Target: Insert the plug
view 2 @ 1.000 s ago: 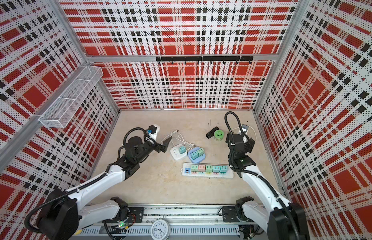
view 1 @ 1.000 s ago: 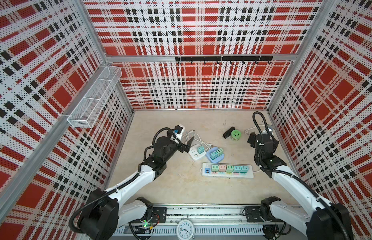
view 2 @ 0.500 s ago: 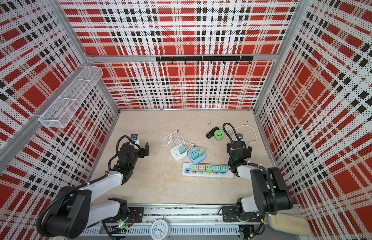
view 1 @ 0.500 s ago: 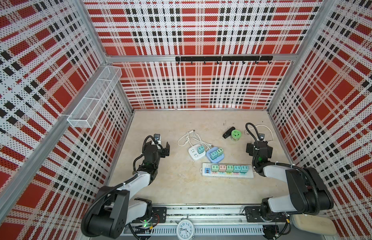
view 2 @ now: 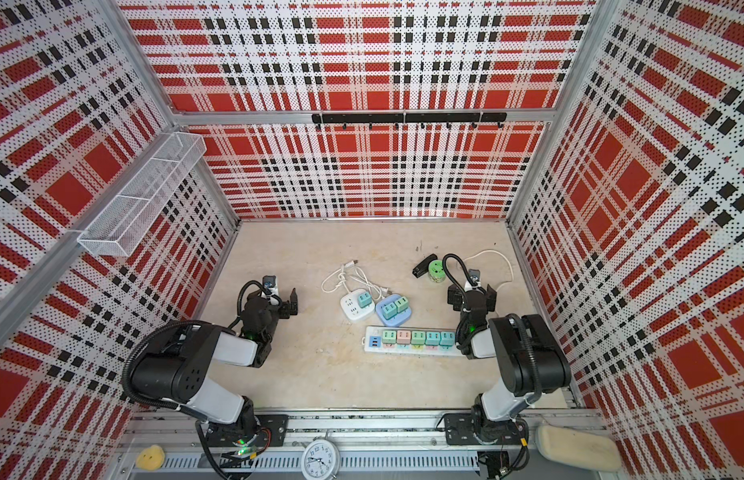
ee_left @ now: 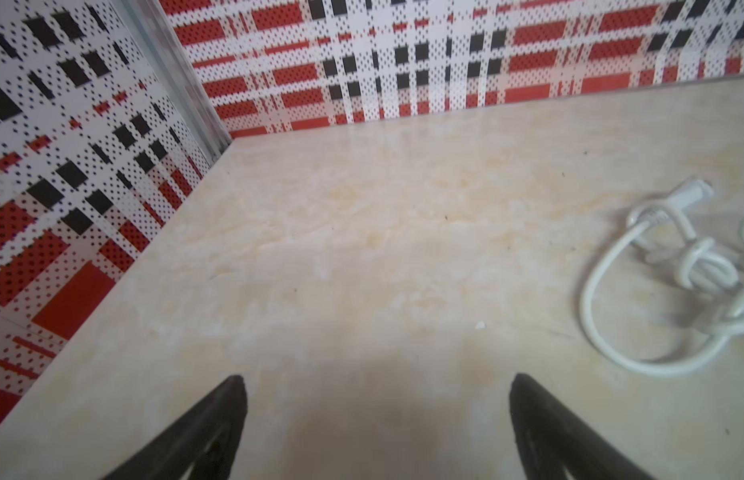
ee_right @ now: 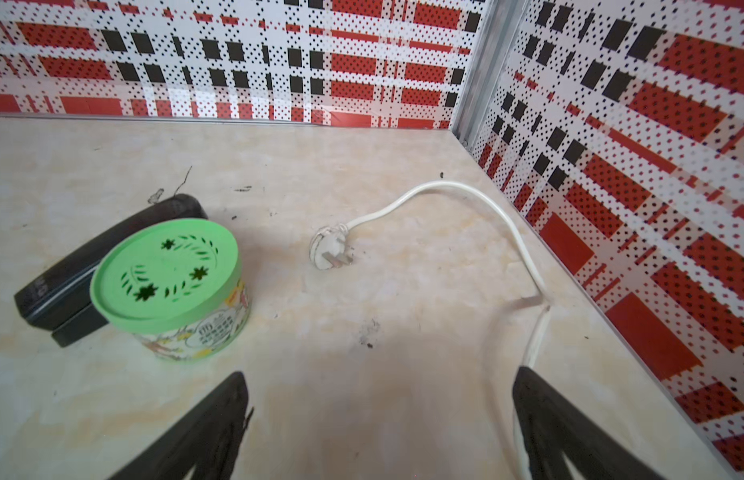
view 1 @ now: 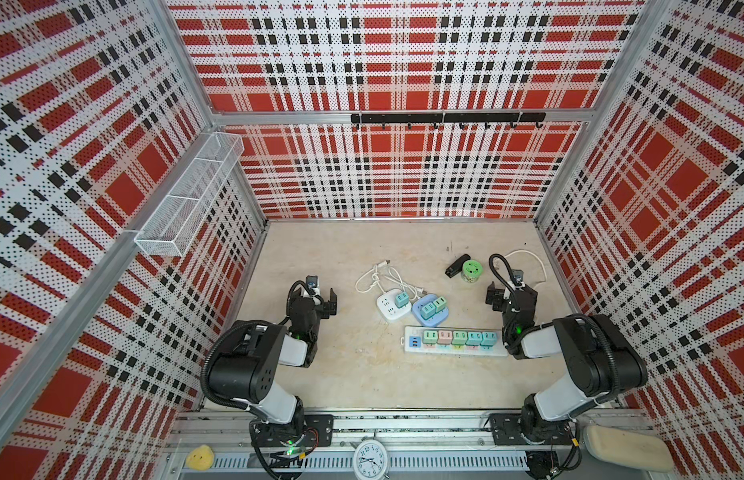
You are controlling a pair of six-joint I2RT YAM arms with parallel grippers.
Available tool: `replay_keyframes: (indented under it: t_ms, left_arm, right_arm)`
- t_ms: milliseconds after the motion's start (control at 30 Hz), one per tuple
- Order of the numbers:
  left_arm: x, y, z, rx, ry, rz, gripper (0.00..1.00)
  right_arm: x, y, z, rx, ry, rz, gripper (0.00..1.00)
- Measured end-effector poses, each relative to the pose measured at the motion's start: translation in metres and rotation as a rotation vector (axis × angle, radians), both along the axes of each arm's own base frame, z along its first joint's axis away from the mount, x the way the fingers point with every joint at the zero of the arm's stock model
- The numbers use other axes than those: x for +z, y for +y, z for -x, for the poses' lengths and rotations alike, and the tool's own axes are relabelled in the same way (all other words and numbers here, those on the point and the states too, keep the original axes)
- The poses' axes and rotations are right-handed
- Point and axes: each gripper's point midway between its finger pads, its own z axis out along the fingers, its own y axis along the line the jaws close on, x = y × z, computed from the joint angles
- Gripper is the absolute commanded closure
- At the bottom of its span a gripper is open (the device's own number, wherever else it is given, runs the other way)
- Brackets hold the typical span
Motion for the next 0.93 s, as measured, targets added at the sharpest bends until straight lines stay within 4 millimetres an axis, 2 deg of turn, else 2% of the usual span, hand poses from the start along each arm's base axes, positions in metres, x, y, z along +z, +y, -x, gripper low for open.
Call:
replay_keyframes:
  t_ms: [167, 400, 933]
  left_arm:
    - [0.028, 0.002, -0.023, 0.014, -0.063, 0.019, 0.01]
    - [0.022, 0.006, -0.023, 0.024, -0.037, 0.024, 0.01]
    - [0.021, 0.006, -0.022, 0.024, -0.036, 0.027, 0.01]
  right_arm:
    - [0.003, 0.000, -0.003, 0.001, -0.005, 0.000, 0.00]
    - [0.003, 0.000, -0.003, 0.001, -0.007, 0.000, 0.00]
    - [0.005, 0.000, -0.005, 0.003, -0.010, -0.002, 0.00]
